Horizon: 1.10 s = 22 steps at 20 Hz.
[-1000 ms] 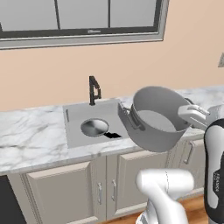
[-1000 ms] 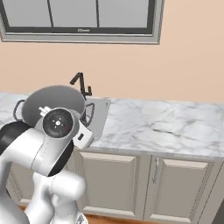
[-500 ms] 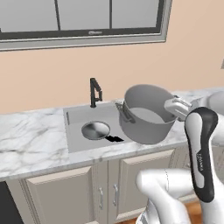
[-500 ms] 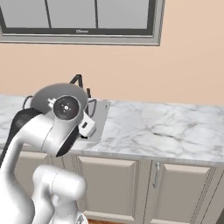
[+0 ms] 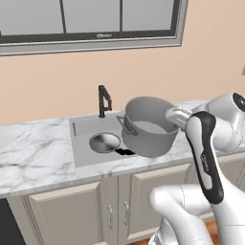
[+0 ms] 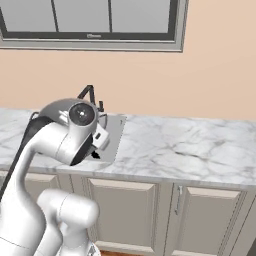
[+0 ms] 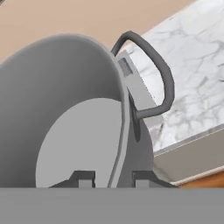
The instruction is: Move the pot and pan from the stove into the sink.
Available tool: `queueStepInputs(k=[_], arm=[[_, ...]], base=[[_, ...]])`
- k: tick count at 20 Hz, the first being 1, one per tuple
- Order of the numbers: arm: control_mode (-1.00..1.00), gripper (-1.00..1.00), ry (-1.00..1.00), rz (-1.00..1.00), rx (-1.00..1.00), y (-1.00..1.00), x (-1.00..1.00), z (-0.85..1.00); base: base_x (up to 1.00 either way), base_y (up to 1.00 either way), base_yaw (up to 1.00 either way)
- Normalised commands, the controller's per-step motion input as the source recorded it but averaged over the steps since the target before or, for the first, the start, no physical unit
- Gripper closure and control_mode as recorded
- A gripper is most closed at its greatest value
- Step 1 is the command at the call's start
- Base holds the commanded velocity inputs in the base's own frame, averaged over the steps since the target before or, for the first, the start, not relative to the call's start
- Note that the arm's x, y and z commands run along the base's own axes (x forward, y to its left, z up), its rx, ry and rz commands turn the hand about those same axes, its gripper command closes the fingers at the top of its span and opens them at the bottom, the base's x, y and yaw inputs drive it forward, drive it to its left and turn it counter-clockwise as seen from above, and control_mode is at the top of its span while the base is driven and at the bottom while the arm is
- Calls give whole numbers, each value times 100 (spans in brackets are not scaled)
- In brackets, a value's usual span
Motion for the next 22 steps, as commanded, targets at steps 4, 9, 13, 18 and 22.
queueStepInputs(k=[4,9,13,18,22], arm=[[-100,100,2,10,-1,30,42,-38],[-100,100,1,6,0,19,78,-24],[-100,100,10,6,-3,9,74,-38],[-100,100,9,5,-3,9,79,-34],[-100,100,2,6,2,4,58,-26]], base=[[0,0,0],[0,0,0],[0,0,0],[0,0,0],[0,0,0]])
